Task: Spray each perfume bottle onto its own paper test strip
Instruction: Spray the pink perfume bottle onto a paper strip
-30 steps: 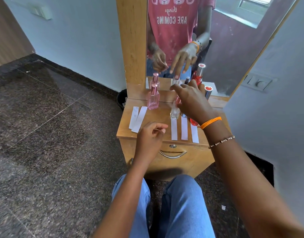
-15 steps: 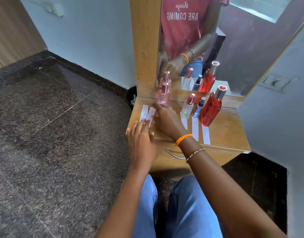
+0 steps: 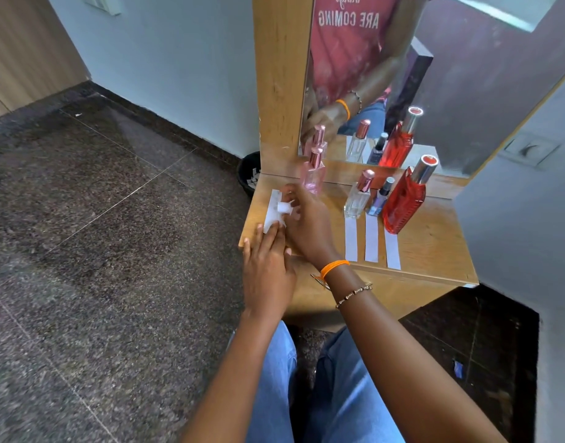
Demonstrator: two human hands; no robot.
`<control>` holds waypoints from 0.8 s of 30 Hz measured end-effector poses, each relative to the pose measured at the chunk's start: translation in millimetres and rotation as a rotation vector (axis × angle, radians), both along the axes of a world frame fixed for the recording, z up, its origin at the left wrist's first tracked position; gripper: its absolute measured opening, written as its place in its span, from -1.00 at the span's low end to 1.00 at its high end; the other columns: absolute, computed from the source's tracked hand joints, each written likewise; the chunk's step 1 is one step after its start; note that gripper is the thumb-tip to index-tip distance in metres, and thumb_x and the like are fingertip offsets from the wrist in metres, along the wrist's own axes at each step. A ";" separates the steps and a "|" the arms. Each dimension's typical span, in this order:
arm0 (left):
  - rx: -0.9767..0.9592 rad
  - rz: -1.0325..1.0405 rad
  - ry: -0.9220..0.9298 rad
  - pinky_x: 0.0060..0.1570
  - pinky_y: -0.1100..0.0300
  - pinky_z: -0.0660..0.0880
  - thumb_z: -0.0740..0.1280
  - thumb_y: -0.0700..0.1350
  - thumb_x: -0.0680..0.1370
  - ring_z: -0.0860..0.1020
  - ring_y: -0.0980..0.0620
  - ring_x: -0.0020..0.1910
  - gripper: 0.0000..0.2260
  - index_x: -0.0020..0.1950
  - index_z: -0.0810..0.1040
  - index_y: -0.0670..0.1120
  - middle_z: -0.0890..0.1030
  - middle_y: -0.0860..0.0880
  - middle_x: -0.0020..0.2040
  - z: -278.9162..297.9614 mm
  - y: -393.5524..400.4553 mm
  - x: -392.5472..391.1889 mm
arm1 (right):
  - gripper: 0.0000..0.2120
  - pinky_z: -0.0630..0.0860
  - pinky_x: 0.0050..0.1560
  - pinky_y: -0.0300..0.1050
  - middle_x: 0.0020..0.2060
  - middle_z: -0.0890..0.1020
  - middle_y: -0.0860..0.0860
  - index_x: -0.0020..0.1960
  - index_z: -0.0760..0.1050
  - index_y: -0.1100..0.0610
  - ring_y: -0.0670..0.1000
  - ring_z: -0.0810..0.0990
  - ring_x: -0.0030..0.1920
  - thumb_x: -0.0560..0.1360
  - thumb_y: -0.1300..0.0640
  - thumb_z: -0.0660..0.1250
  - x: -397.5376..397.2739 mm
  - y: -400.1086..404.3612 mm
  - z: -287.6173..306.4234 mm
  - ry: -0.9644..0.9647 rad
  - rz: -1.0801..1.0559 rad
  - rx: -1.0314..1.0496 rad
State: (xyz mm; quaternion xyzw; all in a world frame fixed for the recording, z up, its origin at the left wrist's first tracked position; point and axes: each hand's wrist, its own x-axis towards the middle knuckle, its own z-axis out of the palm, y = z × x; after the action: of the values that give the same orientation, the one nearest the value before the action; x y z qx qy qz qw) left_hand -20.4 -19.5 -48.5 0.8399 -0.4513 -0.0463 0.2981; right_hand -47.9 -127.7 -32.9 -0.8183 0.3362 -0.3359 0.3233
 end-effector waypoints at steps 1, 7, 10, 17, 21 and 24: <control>-0.002 0.000 0.002 0.46 -0.02 -0.04 0.17 -0.22 0.57 0.11 -0.08 0.51 -0.58 0.44 0.28 -0.13 0.29 -0.06 0.48 0.0 0.0 0.2 | -0.59 0.49 -0.19 -0.17 -0.01 0.60 0.06 0.15 0.46 0.18 -0.04 0.52 -0.16 0.35 0.45 0.32 0.1 1.0 0.9 -0.054 -0.003 0.058; -0.094 0.010 0.062 0.45 0.00 0.02 0.24 -0.24 0.53 0.16 -0.05 0.49 -0.50 0.46 0.24 -0.10 0.27 -0.05 0.48 2.6 0.5 0.4 | -0.49 0.53 -0.16 -0.37 0.01 0.52 -0.06 0.16 0.39 0.09 -0.21 0.56 -0.21 0.34 0.48 0.41 -6.0 6.2 11.0 -0.335 -0.084 0.253; -0.238 0.014 0.167 0.43 0.00 0.19 0.26 -0.27 0.52 0.25 -0.05 0.45 -0.50 0.45 0.23 -0.12 0.32 -0.08 0.45 7.0 -1.2 1.8 | -0.47 0.58 -0.06 -0.24 0.08 0.52 -0.03 0.21 0.31 0.08 -0.01 0.61 -0.02 0.38 0.44 0.41 -15.2 4.6 18.5 -0.418 -0.099 0.254; -0.425 0.047 0.575 -0.18 0.45 0.38 0.28 -0.23 0.53 0.52 0.21 -0.15 -0.70 0.25 0.47 -0.05 0.60 0.02 -0.11 38.0 -20.6 3.5 | -0.34 0.58 -0.14 -0.28 0.11 0.51 0.13 0.34 0.11 0.22 -0.16 0.64 -0.25 0.39 0.47 0.38 -43.1 6.3 32.4 -0.273 0.030 0.286; -0.369 0.062 0.629 -0.27 0.48 0.34 0.34 -0.25 0.50 0.49 0.21 -0.25 -0.69 0.21 0.49 -0.04 0.61 -0.03 -0.19 39.2 -24.2 7.0 | -0.45 0.55 -0.02 -0.14 0.12 0.48 0.10 0.35 0.19 0.24 0.04 0.58 0.01 0.43 0.45 0.28 -39.5 -4.0 39.9 -0.250 -0.065 0.087; -0.348 0.040 0.645 -0.28 0.52 0.37 0.36 -0.27 0.48 0.47 0.21 -0.26 -0.67 0.19 0.46 0.02 0.55 0.08 -0.17 42.4 -20.4 4.5 | -0.43 0.43 0.21 0.04 0.25 0.44 0.20 0.39 0.22 0.26 0.18 0.45 0.21 0.41 0.48 0.19 -24.0 -24.7 44.9 -0.114 -0.114 -0.094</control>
State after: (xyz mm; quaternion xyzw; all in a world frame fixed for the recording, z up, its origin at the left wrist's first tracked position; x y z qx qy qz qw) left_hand -15.8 -39.9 -6.1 0.7273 -0.3186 -0.2255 0.5645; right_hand -71.8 -152.4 12.0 -0.7916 0.3474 -0.4150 0.2835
